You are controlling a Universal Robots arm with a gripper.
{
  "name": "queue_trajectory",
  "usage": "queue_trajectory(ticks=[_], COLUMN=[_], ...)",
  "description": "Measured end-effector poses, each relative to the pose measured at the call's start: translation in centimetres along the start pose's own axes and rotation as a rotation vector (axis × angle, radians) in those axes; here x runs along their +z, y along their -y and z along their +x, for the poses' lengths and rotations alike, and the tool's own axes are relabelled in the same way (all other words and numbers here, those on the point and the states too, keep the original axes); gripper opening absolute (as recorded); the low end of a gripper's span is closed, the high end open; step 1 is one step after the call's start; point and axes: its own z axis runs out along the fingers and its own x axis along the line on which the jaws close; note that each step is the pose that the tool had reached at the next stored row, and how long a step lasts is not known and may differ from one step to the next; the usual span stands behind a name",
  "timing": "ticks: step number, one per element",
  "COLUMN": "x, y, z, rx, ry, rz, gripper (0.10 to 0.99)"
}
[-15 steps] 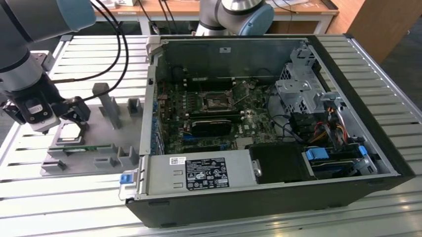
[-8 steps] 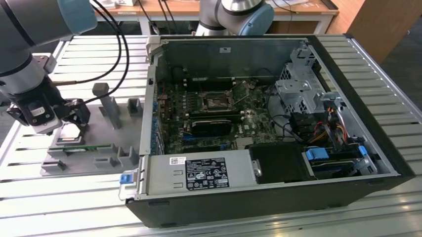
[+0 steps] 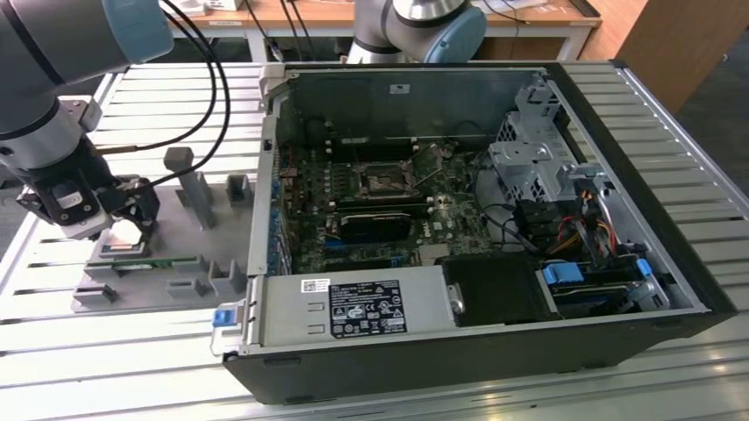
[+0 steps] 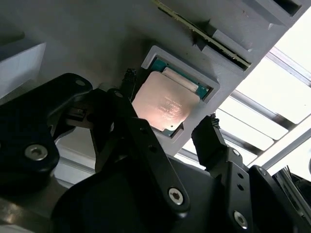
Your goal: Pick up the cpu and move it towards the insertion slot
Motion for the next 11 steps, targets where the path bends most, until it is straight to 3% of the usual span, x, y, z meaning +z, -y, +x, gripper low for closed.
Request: queue_trajectory(ticks=[5, 9, 11], x=[0.00, 0.02, 0.06], y=[-0.01, -0.03, -0.02], z=[0.00, -0.06, -0.15], rx=[0.000, 0.000, 0.000], ry=[0.0043, 0.0046, 0.0047], rz=[0.023, 0.024, 0.024], gripper=[0.741, 0.741, 0.663])
